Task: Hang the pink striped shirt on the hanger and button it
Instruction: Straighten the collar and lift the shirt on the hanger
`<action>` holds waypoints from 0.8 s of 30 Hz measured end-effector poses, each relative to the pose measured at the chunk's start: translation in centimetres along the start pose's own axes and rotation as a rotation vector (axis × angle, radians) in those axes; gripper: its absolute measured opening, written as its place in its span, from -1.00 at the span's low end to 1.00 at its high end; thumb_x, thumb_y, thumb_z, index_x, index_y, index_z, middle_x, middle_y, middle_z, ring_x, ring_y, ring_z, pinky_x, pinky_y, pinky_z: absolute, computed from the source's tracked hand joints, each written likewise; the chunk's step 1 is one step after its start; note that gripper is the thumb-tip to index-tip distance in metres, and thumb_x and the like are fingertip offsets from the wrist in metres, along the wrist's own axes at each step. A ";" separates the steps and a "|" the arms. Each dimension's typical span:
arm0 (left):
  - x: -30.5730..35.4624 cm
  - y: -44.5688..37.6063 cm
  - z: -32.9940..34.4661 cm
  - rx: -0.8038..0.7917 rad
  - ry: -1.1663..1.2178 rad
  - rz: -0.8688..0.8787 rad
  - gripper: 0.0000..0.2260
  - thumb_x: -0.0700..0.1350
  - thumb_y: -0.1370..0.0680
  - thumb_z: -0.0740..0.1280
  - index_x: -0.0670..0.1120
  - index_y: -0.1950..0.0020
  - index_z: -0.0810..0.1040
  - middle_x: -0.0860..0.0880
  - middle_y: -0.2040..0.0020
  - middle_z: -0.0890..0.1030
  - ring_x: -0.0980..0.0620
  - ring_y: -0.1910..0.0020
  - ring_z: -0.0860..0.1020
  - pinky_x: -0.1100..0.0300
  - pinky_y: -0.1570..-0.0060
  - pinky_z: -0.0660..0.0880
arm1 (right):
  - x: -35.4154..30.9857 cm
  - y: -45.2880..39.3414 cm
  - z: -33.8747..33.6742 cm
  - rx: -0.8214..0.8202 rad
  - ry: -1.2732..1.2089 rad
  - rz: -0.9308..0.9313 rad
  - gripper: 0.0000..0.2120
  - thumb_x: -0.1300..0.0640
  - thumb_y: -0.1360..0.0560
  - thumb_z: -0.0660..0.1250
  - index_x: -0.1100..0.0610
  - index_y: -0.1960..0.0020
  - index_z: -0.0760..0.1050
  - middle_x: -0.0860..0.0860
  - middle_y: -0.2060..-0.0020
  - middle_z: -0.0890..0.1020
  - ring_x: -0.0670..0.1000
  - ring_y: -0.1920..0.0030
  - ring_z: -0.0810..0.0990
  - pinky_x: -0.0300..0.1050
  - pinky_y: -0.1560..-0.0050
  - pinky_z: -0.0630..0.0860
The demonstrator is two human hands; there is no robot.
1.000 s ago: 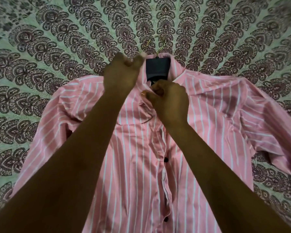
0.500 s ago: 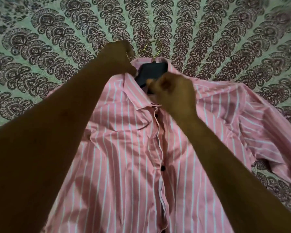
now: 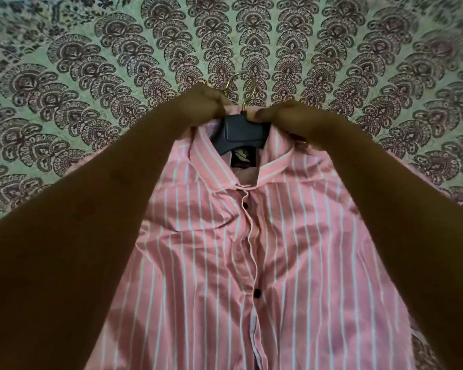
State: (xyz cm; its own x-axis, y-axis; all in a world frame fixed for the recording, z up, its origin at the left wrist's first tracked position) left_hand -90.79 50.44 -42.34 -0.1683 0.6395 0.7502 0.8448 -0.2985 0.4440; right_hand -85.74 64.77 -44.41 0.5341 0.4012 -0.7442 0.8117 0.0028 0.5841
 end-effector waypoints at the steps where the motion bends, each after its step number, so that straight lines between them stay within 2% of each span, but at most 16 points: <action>1: 0.0 0.8 -0.2 -0.028 0.021 0.009 -0.83 -0.27 -0.52 0.30 -0.24 -0.09 0.57 -0.16 0.02 0.60 0.01 0.04 0.55 0.15 -0.13 0.47 | 0.0 0.4 -0.2 -0.018 0.018 -0.013 -0.59 -0.08 -0.37 0.41 0.20 -0.07 0.57 0.09 0.04 0.66 0.09 0.10 0.63 -0.13 0.09 0.52; 3: -0.4 0.8 -0.6 -0.058 -0.005 0.061 -0.82 -0.26 -0.52 0.31 -0.25 -0.10 0.56 -0.10 0.07 0.60 0.07 0.10 0.55 0.27 -0.01 0.47 | 0.0 1.6 -0.8 -0.031 0.060 -0.026 -0.68 -0.07 -0.42 0.36 0.16 0.01 0.56 0.08 0.23 0.59 -0.01 0.32 0.51 -0.24 0.34 0.33; 5: -0.2 1.2 -1.0 -0.039 -0.126 0.110 -0.80 -0.27 -0.49 0.34 -0.28 -0.09 0.56 -0.12 0.11 0.59 0.06 0.16 0.51 0.28 0.07 0.44 | 0.5 2.5 -2.0 0.025 0.167 -0.018 -0.74 -0.01 -0.45 0.34 0.20 0.09 0.57 0.09 0.35 0.50 -0.01 0.37 0.40 -0.22 0.39 0.24; 7: -0.3 1.5 -1.4 -0.023 -0.184 0.104 -0.80 -0.29 -0.46 0.37 -0.27 -0.07 0.56 -0.17 0.09 0.57 0.00 0.13 0.49 0.19 0.04 0.44 | 1.0 3.5 -2.8 0.130 0.286 -0.022 -0.71 -0.01 -0.46 0.33 0.25 0.18 0.56 0.15 0.34 0.53 0.05 0.32 0.43 -0.16 0.34 0.27; 10: -0.4 1.7 -1.5 0.010 -0.273 0.106 -0.84 -0.29 -0.43 0.40 -0.17 0.00 0.59 -0.22 0.09 0.60 -0.03 0.11 0.51 0.13 -0.02 0.45 | 0.7 5.0 -3.0 0.340 0.276 -0.142 -0.70 -0.04 -0.41 0.39 0.23 0.17 0.59 0.15 0.29 0.59 0.10 0.22 0.54 -0.13 0.25 0.36; 12: 0.5 2.6 -2.3 0.183 -0.343 0.166 -0.83 -0.27 -0.42 0.36 -0.16 0.00 0.61 -0.22 0.06 0.64 -0.08 0.08 0.57 0.12 -0.04 0.48 | 1.1 5.5 -2.4 0.381 0.256 -0.180 -0.78 0.01 -0.42 0.40 0.18 0.12 0.60 0.12 0.29 0.61 0.02 0.23 0.54 -0.16 0.23 0.39; 14: 2.4 4.8 -2.6 0.349 -0.330 0.293 -0.79 -0.17 -0.39 0.26 -0.11 0.05 0.63 -0.11 0.11 0.66 -0.05 0.14 0.59 0.19 0.04 0.48 | 2.3 5.6 -1.8 0.383 0.183 -0.191 -0.87 0.14 -0.43 0.38 0.16 0.05 0.60 0.11 0.22 0.65 0.01 0.20 0.55 -0.12 0.10 0.47; 15: 3.3 5.9 -1.9 0.336 -0.282 0.345 -0.78 -0.13 -0.37 0.26 -0.10 0.08 0.64 -0.07 0.15 0.65 0.01 0.21 0.57 0.24 0.09 0.46 | 2.9 5.8 -1.9 0.395 0.118 -0.209 -0.86 0.22 -0.43 0.37 0.16 0.02 0.59 0.10 0.19 0.65 0.02 0.17 0.55 -0.06 0.02 0.50; 17: 4.5 7.1 0.9 0.174 -0.237 0.410 -0.83 -0.11 -0.40 0.34 -0.12 0.07 0.64 -0.03 0.17 0.62 0.11 0.27 0.52 0.34 0.17 0.41 | 3.3 6.9 -2.0 0.409 0.028 -0.284 -0.77 0.35 -0.39 0.32 0.20 -0.02 0.57 0.06 0.17 0.61 0.03 0.16 0.57 -0.01 -0.03 0.52; 19: 4.4 7.5 3.3 0.066 -0.319 0.402 -0.87 -0.17 -0.47 0.37 -0.14 0.02 0.64 -0.01 0.14 0.62 0.10 0.19 0.54 0.42 0.18 0.37 | 2.5 8.5 -1.2 0.378 0.121 -0.427 -0.70 0.38 -0.37 0.27 0.20 -0.06 0.55 0.03 0.14 0.59 -0.04 0.20 0.56 -0.15 0.06 0.51; 20: 4.0 7.2 3.7 0.070 -0.334 0.378 -0.87 -0.19 -0.49 0.34 -0.15 0.00 0.64 -0.02 0.13 0.63 0.08 0.16 0.55 0.38 0.16 0.39 | 1.8 9.4 -0.6 0.356 0.216 -0.514 -0.69 0.35 -0.35 0.26 0.20 -0.07 0.55 0.04 0.11 0.59 -0.09 0.22 0.54 -0.24 0.12 0.46; 21: 3.4 6.7 3.9 0.080 -0.302 0.331 -0.86 -0.20 -0.52 0.30 -0.16 0.02 0.64 -0.06 0.13 0.65 0.07 0.19 0.57 0.32 0.12 0.42 | 1.5 10.1 0.2 0.352 0.336 -0.593 -0.68 0.28 -0.32 0.26 0.20 -0.06 0.55 0.08 0.09 0.60 -0.07 0.20 0.53 -0.25 0.14 0.41; 22: 2.7 6.5 4.2 0.074 -0.216 0.255 -0.85 -0.20 -0.54 0.26 -0.16 0.05 0.64 -0.10 0.16 0.67 0.10 0.27 0.57 0.25 0.10 0.47 | 1.5 10.6 0.7 0.379 0.462 -0.642 -0.67 0.21 -0.29 0.26 0.18 -0.04 0.55 0.10 0.08 0.61 0.02 0.16 0.54 -0.20 0.11 0.37; 24: 1.7 6.1 4.9 0.034 -0.068 0.114 -0.81 -0.16 -0.55 0.25 -0.15 0.17 0.62 -0.06 0.32 0.65 0.14 0.45 0.52 0.17 0.19 0.51 | 1.4 11.3 0.8 0.500 0.614 -0.677 -0.74 0.12 -0.28 0.25 0.16 0.06 0.54 0.11 0.12 0.60 0.17 0.11 0.53 -0.10 0.09 0.29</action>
State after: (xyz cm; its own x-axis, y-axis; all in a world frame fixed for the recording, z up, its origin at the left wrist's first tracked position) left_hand -83.43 53.22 -40.80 -0.0365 0.6498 0.7592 0.8735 -0.3483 0.3401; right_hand -75.64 64.59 -39.08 -0.1685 0.8546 -0.4912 0.9768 0.0779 -0.1995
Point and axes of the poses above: each hand's wrist, its own y-axis away from the middle knuckle, its own z-axis out of the palm, x = y × z, the point moved 9 cm from there along -y, towards the middle knuckle
